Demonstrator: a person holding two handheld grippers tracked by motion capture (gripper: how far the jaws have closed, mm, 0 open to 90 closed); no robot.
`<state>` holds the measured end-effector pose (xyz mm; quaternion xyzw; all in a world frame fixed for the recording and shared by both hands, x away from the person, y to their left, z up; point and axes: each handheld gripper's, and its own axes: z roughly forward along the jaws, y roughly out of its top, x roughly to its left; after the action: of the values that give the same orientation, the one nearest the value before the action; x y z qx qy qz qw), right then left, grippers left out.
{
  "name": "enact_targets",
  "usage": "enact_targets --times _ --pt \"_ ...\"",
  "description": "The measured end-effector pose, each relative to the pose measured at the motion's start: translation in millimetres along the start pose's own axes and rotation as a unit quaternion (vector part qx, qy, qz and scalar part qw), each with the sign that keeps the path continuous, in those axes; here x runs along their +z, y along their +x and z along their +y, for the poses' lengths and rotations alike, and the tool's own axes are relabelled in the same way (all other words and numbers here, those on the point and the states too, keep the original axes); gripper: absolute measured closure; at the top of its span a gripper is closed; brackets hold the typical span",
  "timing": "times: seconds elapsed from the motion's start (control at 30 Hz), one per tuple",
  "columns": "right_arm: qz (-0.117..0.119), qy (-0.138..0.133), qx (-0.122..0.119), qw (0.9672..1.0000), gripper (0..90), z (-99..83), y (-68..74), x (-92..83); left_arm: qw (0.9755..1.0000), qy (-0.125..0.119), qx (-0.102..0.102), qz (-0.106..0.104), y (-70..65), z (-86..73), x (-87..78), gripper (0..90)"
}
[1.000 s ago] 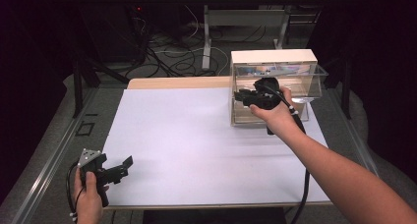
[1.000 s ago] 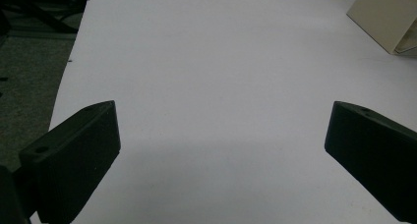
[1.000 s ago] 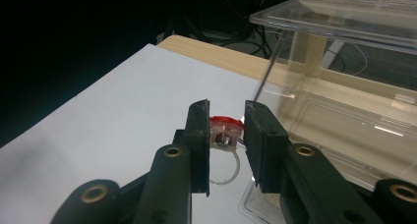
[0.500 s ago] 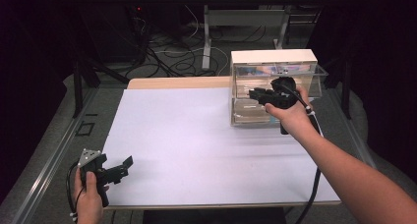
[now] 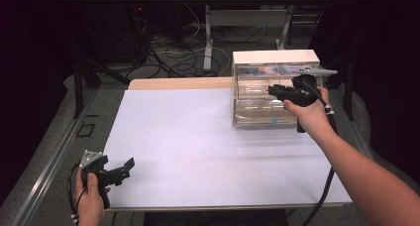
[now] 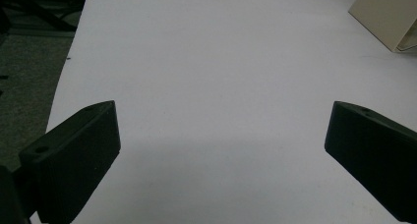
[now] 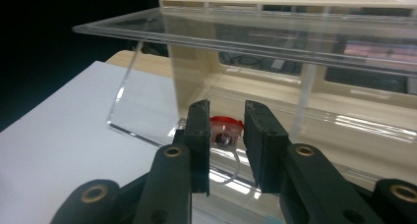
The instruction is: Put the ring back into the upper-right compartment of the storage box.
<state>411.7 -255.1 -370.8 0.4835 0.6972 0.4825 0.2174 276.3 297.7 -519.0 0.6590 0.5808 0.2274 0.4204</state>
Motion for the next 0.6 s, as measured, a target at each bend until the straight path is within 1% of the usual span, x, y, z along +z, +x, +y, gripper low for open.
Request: enact_targets --times 0.07,0.1,0.2,0.23,0.27,0.3,0.33,0.37,0.4,0.47,0.6 --pt "-0.008 0.003 0.0 1.0 72.9 -0.3 -5.9 -1.3 1.0 0.0 0.001 0.0 -0.2 0.0 0.1 0.4" --pt "-0.013 -0.003 0.003 0.9999 72.9 -0.8 -8.1 -0.9 1.0 0.0 0.001 0.0 -0.2 0.0 0.2 0.5" --pt "-0.021 0.0 0.007 0.9998 72.9 -0.7 -15.6 -2.8 1.0 0.0 0.001 0.0 -0.2 -0.1 0.2 0.4" --pt "-0.027 -0.001 0.012 0.9996 72.9 -0.7 -17.1 -3.4 1.0 0.0 0.001 0.0 -0.2 -0.1 0.2 0.5" --pt "-0.029 -0.005 0.009 0.9995 72.9 -0.7 -20.1 -3.6 1.0 0.0 0.0 0.0 -0.1 -0.1 0.1 0.5" --pt "-0.032 -0.001 0.011 0.9994 72.9 -0.4 -22.5 -4.8 1.0 0.0 0.0 0.0 0.0 -0.1 0.2 0.5" --pt "-0.034 -0.005 0.017 0.9993 73.0 -0.5 -24.3 -5.3 1.0 0.001 0.0 0.0 0.1 -0.1 0.2 0.5" --pt "-0.031 -0.006 0.016 0.9994 73.9 0.1 -26.8 -6.3 1.0 0.001 0.001 0.0 0.1 -0.1 0.2 0.4" --pt "-0.034 -0.006 0.023 0.9992 74.0 0.9 -27.8 -7.8 1.0 0.001 0.001 0.0 0.0 -0.1 0.3 0.4" --pt "-0.034 -0.007 0.019 0.9992 74.0 1.2 -28.4 -8.0 1.0 0.001 0.001 0.0 -0.1 -0.1 0.4 0.5" --pt "-0.033 -0.006 0.018 0.9993 74.1 1.7 -27.8 -7.9 1.0 0.0 0.001 0.0 -0.2 -0.1 0.3 0.5"
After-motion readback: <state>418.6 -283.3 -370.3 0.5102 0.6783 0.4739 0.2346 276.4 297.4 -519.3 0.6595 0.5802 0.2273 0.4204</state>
